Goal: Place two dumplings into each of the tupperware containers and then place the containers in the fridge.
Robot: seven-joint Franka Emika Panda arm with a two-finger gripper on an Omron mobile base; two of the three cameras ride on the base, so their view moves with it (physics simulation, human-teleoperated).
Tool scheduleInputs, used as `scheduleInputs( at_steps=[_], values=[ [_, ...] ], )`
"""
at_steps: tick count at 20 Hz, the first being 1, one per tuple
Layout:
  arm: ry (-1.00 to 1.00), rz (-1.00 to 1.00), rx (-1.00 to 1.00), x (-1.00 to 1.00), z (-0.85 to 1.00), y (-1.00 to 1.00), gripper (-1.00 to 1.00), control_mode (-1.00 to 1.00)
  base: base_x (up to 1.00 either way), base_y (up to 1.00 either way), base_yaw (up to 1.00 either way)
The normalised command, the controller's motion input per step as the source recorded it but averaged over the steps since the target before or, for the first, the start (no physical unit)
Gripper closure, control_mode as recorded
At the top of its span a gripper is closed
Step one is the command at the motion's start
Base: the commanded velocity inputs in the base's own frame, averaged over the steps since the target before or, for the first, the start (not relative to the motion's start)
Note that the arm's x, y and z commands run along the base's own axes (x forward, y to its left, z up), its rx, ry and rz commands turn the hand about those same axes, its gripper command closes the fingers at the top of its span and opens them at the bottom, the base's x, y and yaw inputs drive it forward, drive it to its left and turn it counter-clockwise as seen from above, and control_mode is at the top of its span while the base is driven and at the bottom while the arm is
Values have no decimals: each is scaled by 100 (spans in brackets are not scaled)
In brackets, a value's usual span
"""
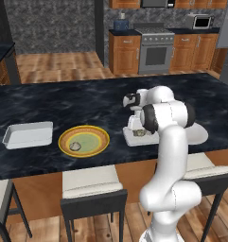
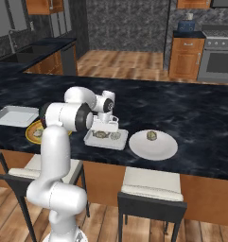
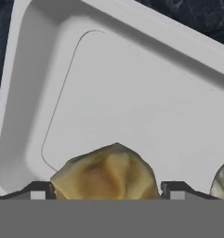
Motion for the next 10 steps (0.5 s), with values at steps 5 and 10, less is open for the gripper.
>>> scheduleInputs(
  at_steps=[5, 10],
  values=[
    [0, 0, 0, 0, 6, 0, -100, -100, 0, 0, 0],
    [0, 0, 0, 0, 35, 0, -100, -100, 0, 0, 0]
  ],
)
